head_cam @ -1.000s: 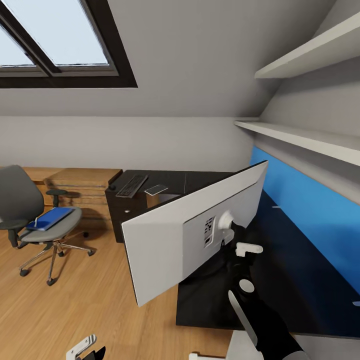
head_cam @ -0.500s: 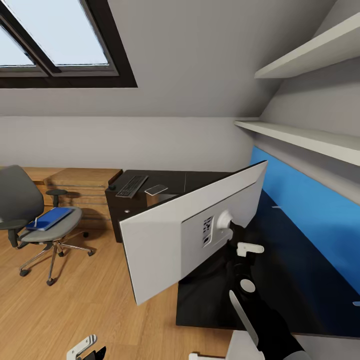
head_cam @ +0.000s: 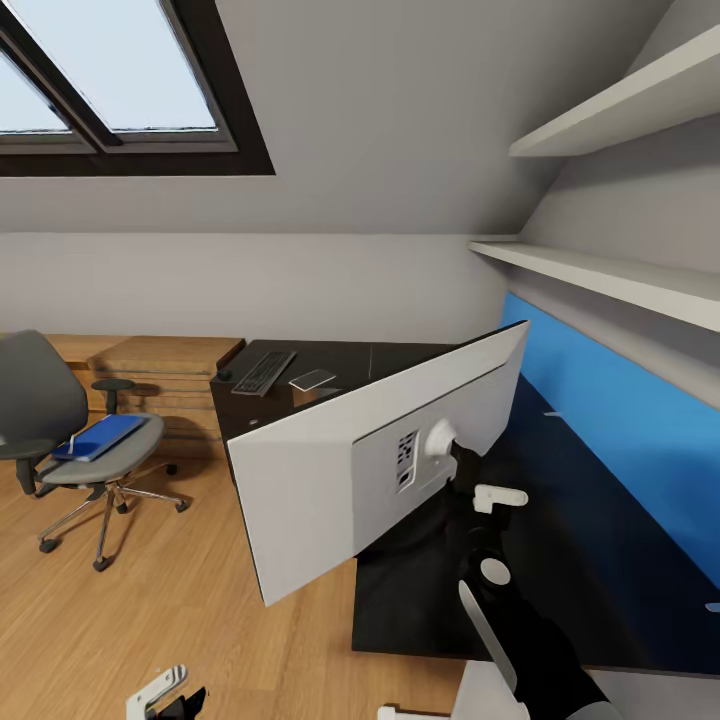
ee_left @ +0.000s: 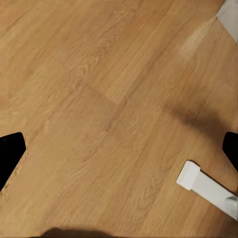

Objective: In the bedroom, organize the workspace by keeping the computer under the desk, ensuring the monitor is on the desk, placing the keyboard on the desk next to the monitor, placing the mouse on the desk next to the keyboard, moving the folder from the swivel chair onto the desk next to the mouse, stacking the notebook on top of the folder with the pen on top of the notebook, and positioning the swivel chair next to the desk.

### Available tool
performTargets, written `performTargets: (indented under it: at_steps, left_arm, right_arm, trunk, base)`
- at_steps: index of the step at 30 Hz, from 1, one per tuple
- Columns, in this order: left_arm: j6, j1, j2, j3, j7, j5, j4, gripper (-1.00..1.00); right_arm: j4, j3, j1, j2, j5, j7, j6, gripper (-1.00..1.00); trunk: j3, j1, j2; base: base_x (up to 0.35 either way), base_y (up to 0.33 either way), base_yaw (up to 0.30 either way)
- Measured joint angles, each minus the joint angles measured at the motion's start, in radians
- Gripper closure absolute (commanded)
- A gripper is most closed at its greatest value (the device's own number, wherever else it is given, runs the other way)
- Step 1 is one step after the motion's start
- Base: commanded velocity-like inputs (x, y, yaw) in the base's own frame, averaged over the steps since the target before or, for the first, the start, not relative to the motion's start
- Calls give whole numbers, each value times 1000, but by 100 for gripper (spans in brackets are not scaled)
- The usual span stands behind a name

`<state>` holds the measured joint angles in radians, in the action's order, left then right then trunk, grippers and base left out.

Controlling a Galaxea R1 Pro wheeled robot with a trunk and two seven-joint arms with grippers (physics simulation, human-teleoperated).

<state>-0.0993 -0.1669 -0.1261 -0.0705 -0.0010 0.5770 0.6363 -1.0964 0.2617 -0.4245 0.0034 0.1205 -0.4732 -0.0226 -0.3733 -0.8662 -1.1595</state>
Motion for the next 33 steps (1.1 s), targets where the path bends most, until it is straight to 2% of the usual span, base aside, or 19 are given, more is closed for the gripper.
performTargets:
  at_steps: [2, 5, 7, 10, 12, 16, 18, 21, 25, 27, 33]
  left_arm:
    - [-2, 0, -17, -1, 1, 0, 37, -100]
    - [-25, 0, -40, -7, 15, 5, 187, -100]
    - [-73, 0, -46, -21, 48, 6, 284, -100]
    - [-267, 0, -58, -83, 176, 9, 508, -100]
    - [-359, 0, -60, -106, 230, 12, 622, -100]
    - [-450, 1, -56, -134, 281, 44, 799, -100]
    - [-461, 0, -55, -151, 287, 63, 819, -100]
    - [-466, 1, -55, -182, 287, 77, 724, -100]
    - [-464, 1, -55, -186, 284, 75, 691, -100]
    - [-463, 0, -52, -185, 285, 75, 690, -100]
    - [-463, 0, -53, -185, 285, 75, 690, -100]
  right_arm:
    - [0, 0, 0, 0, -2, 0, 0, 100]
    - [0, 1, 0, 0, -1, -2, 0, 100]
    - [0, 1, 0, 0, 0, -2, 0, 100]
    - [-1, 0, 0, 0, 2, -2, 0, 100]
    - [-1, 0, 1, -1, 2, -2, 1, 100]
    - [-2, -1, 0, -1, 2, -2, 1, 100]
    - [-2, -1, 0, -1, 3, -3, 1, 100]
    - [-2, -3, 1, -3, 3, -2, 1, 100]
    - [-2, -4, 1, -10, 7, -2, 0, 100]
    - [-5, -6, 1, -22, 6, 3, 1, 100]
    - [-5, -6, 0, -23, 16, 1, 1, 100]
  trunk:
    - [0, 0, 0]
    - [0, 0, 0]
    - [0, 0, 0]
    - [0, 0, 0]
    - [0, 0, 0]
    - [0, 0, 0]
    - [0, 0, 0]
    - [0, 0, 0]
    - [0, 0, 0]
    - [0, 0, 0]
    - [0, 0, 0]
  base:
    - [0, 0, 0]
    - [0, 0, 0]
    - [0, 0, 0]
    - [0, 0, 0]
    - [0, 0, 0]
    - [0, 0, 0]
    - [0, 0, 0]
    - [0, 0, 0]
    - [0, 0, -30]
    - [0, 0, -273]
    - [0, 0, -147]
